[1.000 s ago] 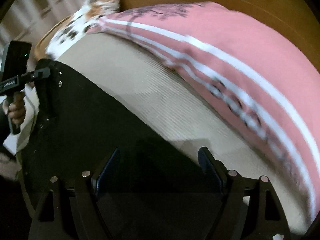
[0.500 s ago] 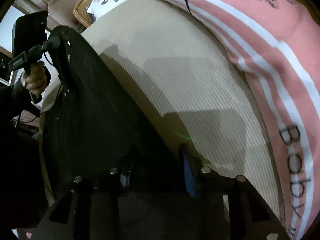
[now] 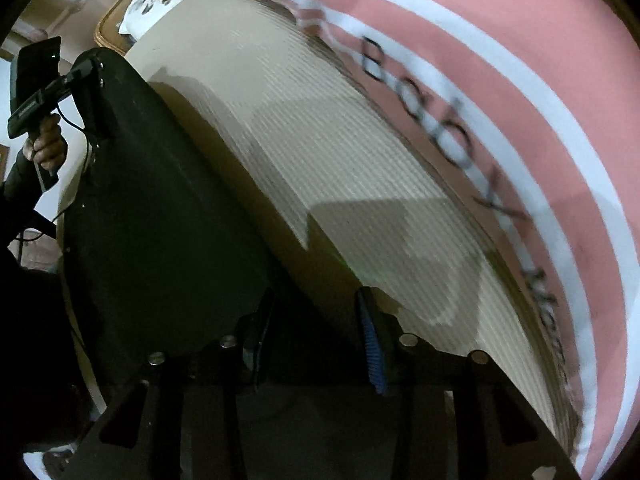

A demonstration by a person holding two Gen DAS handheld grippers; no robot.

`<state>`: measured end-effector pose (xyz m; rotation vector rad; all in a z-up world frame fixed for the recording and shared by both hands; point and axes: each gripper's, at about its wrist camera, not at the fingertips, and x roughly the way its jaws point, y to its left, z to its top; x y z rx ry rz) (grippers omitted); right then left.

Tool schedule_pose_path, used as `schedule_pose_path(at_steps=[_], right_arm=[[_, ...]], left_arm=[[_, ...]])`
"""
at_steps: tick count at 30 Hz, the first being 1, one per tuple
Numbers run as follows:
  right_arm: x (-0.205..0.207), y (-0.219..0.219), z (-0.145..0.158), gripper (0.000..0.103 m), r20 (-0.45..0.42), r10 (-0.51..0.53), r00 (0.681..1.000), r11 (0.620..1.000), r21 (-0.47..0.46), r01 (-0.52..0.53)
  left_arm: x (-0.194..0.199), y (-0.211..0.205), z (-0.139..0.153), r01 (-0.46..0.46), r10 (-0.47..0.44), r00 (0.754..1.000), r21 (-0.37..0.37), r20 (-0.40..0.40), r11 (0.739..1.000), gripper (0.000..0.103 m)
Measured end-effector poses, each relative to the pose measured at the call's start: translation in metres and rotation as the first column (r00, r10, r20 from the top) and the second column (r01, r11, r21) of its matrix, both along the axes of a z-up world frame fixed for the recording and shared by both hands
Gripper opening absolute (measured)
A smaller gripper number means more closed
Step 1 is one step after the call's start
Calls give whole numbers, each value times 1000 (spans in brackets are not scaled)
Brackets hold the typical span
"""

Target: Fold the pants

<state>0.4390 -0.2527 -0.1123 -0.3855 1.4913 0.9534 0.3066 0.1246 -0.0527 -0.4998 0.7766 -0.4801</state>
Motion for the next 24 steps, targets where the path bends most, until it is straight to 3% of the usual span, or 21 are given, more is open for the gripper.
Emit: schedule_pose_path(at_steps=[7, 13, 17, 24], right_arm=[[-3, -10, 5, 19, 57, 9, 998, 999, -37, -6], [-15, -12, 5, 17, 115, 14, 993, 993, -122, 0], [-11, -30, 5, 16, 124, -68, 990, 987, -135, 84], [-29, -25, 14, 11, 218, -62, 974, 976, -190, 105]], left_arm=[[6, -1, -7, -20, 21, 1000, 41, -21, 999, 8], [15, -2, -12, -23, 26, 999, 80, -34, 997, 8], [19, -1, -17, -37, 42, 997, 91, -57, 995, 8], [15, -10, -12, -61, 69, 996, 159, -50, 985, 8]])
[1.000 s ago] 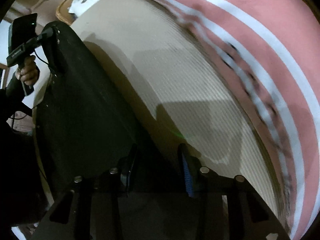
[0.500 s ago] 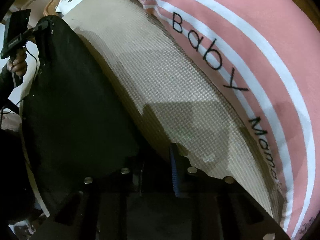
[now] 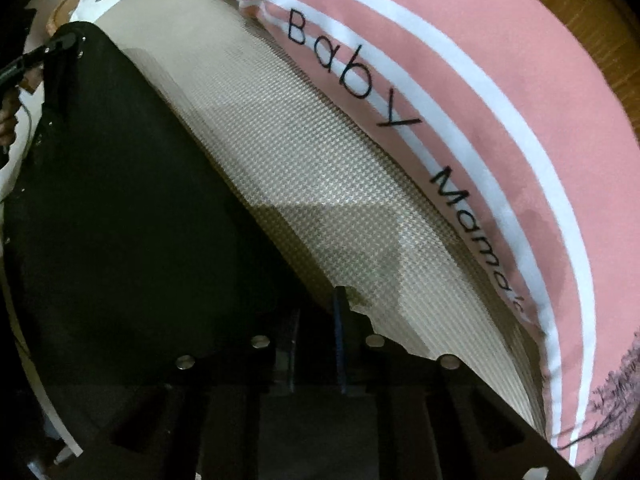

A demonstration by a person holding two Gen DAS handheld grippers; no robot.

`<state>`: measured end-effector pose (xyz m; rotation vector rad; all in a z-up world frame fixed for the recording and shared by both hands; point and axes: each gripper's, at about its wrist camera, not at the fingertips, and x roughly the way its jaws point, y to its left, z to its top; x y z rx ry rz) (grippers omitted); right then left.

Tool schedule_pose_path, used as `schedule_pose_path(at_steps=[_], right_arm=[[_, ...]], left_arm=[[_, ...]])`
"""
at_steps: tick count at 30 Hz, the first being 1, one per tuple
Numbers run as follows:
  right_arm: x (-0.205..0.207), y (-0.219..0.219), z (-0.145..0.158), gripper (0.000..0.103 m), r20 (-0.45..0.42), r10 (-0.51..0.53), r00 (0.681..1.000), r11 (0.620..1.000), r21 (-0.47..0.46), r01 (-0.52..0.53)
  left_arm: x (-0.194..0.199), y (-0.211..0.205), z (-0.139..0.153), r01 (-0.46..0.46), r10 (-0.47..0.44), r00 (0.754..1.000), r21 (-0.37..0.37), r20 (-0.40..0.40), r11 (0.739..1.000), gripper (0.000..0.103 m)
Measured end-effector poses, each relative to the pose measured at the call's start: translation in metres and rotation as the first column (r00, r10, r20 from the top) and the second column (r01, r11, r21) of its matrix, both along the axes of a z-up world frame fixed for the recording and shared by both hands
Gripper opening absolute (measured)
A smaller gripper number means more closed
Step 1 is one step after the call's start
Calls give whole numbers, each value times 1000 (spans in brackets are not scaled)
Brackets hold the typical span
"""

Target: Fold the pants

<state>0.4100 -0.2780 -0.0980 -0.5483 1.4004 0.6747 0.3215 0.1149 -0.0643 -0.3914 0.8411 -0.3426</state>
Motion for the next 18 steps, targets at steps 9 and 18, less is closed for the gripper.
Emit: schedule_pose_path(at_steps=[9, 18], right_arm=[[-72, 33, 33, 7, 303, -100, 948, 973, -168, 156], [-146, 28, 109, 5, 403, -229, 886, 949, -110, 295]], left_arm=[[-15, -13, 19, -7, 0, 999, 140, 50, 990, 8], [-75, -7, 55, 6, -17, 995, 112, 103, 994, 8]])
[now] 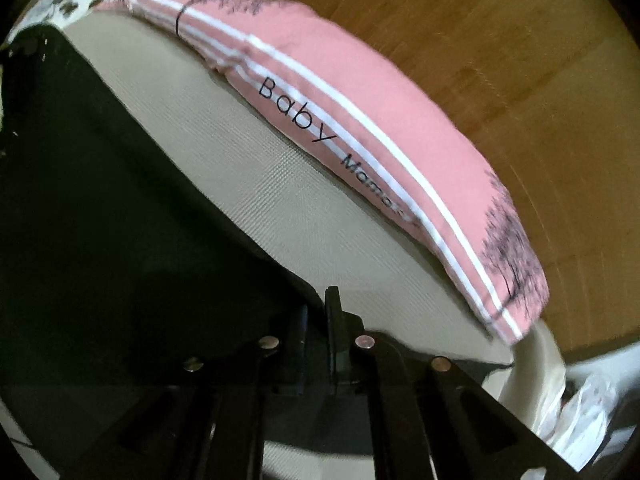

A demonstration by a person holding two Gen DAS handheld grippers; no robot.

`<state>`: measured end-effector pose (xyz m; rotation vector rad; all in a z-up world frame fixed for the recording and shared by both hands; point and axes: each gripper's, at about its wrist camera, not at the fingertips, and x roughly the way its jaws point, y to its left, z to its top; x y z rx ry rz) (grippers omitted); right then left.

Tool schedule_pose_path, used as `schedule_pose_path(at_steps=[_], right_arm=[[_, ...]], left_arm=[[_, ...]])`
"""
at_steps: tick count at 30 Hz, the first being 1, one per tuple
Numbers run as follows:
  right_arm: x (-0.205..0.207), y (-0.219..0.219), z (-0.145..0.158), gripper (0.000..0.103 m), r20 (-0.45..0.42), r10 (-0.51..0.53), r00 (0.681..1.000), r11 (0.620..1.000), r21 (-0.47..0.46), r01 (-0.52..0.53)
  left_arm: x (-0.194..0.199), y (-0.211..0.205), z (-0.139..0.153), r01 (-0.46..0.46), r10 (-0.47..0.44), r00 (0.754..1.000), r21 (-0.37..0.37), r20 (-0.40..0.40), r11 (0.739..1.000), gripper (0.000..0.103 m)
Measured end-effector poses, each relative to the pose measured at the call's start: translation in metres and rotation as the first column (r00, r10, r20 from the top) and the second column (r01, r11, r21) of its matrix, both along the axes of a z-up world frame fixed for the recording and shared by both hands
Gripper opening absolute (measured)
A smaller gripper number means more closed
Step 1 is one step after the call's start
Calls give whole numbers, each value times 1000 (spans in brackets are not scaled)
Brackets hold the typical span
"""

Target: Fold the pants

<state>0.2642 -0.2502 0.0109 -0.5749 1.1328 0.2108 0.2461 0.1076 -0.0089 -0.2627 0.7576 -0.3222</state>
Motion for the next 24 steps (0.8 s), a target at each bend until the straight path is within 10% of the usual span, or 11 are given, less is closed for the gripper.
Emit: schedule_pose_path(at_steps=[17, 24], right_arm=[[-169, -32, -18, 5, -43, -154, 987, 974, 158, 159], [-199, -26, -59, 5, -131, -170, 977, 972, 141, 188]], left_arm=[[-142, 9, -16, 46, -48, 997, -34, -66, 998, 9], [-169, -5, -30, 141, -129, 986, 113, -107, 983, 9]])
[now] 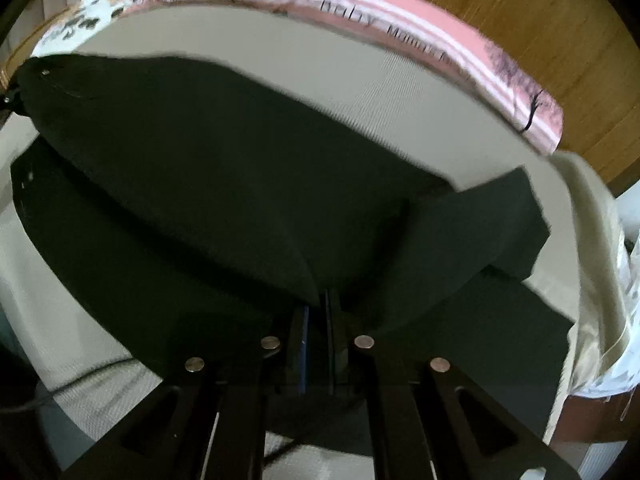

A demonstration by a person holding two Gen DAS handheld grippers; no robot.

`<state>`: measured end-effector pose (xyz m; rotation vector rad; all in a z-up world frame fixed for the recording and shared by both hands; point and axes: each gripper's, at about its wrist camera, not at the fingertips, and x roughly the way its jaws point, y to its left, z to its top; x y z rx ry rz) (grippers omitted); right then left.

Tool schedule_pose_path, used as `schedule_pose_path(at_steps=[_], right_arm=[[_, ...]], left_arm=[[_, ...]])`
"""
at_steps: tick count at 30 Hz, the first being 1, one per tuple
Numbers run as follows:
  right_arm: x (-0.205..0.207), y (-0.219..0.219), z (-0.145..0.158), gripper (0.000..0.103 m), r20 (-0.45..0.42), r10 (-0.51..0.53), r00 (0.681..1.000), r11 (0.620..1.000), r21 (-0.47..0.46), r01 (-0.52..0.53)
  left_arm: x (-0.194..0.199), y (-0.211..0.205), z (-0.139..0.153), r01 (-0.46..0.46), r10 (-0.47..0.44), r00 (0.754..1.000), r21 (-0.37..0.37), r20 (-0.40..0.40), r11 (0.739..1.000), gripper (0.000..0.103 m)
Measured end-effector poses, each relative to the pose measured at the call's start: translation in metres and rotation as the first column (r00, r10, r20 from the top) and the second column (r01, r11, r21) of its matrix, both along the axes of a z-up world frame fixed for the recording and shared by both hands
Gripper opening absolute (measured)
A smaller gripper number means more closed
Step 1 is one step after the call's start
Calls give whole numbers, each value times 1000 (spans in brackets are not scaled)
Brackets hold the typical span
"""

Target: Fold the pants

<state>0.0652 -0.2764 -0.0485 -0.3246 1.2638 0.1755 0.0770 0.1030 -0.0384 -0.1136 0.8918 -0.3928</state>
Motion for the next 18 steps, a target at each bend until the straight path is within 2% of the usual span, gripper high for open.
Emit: schedule_pose_path(at_steps=[4, 8, 10, 13, 14, 16, 17, 18], right_arm=[[-7, -2, -11, 5, -21, -17, 1000, 1000, 0, 17], [-8, -7, -11, 5, -27, -51, 998, 999, 16, 51], [-10, -7, -10, 7, -23, -67, 997, 998, 18, 67], [-10, -10, -7, 10, -18, -108, 994, 993, 43, 109], [-11, -12, -6, 13, -14, -124, 992, 991, 55, 124], [-14, -15, -2, 26, -11, -144, 990, 986, 88, 144], [-16, -16, 1, 34, -2, -153, 988, 984, 96, 152], [-19, -16, 5, 37, 12, -161, 987, 983, 94, 160]], left_arm=[[-16, -11, -14, 72, -70, 997, 94, -27, 993, 10], [-22, -17, -28, 100, -93, 994, 148, -52, 984, 13], [-22, -15, -30, 95, -88, 995, 137, -54, 986, 18], [-18, -5, -31, 78, -68, 991, 87, -114, 993, 28], [-17, 0, -31, 67, -57, 988, 65, -144, 996, 32], [-16, 8, -32, 45, -36, 980, 39, -194, 998, 51], [-17, 12, -32, 29, -21, 975, 36, -219, 999, 54], [-19, 17, -32, 14, -8, 971, 27, -237, 1000, 55]])
